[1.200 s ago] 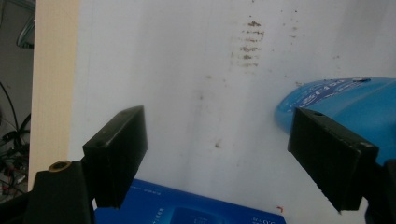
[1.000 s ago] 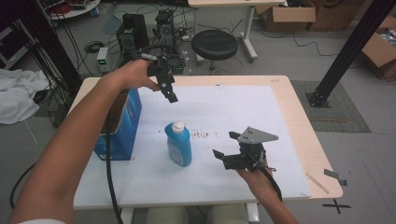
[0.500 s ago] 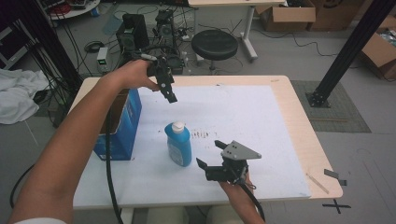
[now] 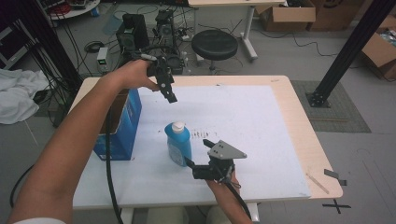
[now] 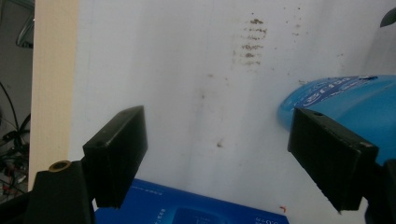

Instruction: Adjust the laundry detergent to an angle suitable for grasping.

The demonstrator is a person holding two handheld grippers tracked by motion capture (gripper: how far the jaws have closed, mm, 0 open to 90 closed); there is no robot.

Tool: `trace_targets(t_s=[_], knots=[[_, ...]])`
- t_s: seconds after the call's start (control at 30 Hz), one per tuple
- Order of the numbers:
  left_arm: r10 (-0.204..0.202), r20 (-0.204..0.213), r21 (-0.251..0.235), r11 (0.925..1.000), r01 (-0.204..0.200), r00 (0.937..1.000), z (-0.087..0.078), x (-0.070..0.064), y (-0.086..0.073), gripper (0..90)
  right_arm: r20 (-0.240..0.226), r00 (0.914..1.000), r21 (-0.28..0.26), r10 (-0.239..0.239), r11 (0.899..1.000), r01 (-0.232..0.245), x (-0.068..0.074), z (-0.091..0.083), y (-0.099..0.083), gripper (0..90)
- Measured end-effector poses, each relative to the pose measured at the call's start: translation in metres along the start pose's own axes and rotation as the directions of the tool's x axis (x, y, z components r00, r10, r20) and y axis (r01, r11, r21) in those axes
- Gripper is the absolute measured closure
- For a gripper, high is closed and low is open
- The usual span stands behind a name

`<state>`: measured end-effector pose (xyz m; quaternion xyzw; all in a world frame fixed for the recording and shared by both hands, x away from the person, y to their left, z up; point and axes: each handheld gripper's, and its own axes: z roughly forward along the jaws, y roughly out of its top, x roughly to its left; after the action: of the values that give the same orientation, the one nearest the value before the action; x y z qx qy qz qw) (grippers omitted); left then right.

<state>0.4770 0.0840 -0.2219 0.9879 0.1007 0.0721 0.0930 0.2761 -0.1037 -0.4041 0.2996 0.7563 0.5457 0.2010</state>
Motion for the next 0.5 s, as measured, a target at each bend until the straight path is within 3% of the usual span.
trace_targets(t_s=[0.5], knots=[[-0.002,0.002,-0.004,1.0,0.002,1.0,0.002,-0.001,0.001,20.6,0.008,1.0,-0.02,0.005,1.0,-0.005,0.008,0.033,0.01,14.7]])
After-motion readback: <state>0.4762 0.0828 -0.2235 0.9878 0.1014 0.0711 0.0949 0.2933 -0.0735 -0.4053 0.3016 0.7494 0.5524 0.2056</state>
